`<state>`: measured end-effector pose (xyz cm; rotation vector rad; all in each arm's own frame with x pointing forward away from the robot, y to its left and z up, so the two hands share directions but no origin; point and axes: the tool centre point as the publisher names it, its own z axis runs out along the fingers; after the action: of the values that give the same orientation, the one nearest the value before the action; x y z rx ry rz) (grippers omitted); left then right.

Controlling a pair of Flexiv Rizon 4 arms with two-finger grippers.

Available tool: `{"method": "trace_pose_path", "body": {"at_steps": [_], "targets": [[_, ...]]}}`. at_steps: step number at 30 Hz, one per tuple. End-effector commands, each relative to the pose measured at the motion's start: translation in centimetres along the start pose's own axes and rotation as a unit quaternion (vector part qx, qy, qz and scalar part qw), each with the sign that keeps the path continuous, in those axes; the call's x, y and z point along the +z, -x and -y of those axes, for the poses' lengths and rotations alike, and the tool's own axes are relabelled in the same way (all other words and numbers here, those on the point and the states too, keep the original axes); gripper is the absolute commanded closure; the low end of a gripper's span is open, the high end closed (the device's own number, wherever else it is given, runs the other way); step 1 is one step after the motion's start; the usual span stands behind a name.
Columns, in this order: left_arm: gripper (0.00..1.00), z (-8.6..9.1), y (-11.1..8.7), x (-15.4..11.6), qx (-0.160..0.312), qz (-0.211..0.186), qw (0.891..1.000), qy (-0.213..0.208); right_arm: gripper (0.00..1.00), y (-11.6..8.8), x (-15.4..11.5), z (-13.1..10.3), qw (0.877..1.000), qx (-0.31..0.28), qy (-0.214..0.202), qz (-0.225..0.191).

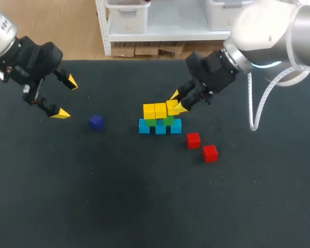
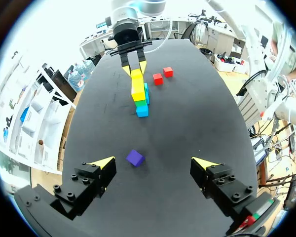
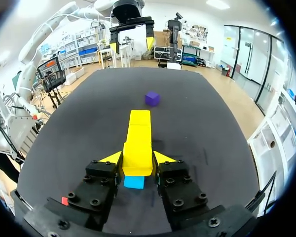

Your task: Place the blue cubes, place green cubes on the blue cubes, place the yellow cubes on the green cubes, then place the red cubes on the yellow cubes, and place purple cube on the red cubes.

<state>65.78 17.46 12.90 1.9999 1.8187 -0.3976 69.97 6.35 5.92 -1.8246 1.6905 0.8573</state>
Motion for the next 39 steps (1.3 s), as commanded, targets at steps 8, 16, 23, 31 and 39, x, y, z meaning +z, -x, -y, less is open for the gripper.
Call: {"method": "trace_pose_path", "body": {"at_steps": [8,16,23,31,39], "targets": [[0.00,-0.12,-0.14,0.06,0.002,0.002,1.000,-0.001,1.00,0.08,0.17,-0.18,1.000,-0.001,-0.002,-0.002],[0.00,-0.12,-0.14,0.06,0.002,0.002,1.000,-0.001,1.00,0.02,0.27,-0.22,1.000,-0.001,0.000,-0.001],[0.00,-0.12,-0.14,0.06,0.002,0.002,1.000,-0.001,1.00,-0.07,0.27,-0.17,1.000,-0.001,-0.001,-0.001],[0.00,-0.12,-0.14,0.06,0.002,0.002,1.000,-0.001,1.00,-0.17,0.30,-0.19,1.000,-0.001,0.000,-0.001],[0.00,-0.12,-0.14,0.06,0.002,0.002,1.000,-0.001,1.00,-0.21,0.29,-0.17,1.000,-0.001,-0.004,0.001]]}}
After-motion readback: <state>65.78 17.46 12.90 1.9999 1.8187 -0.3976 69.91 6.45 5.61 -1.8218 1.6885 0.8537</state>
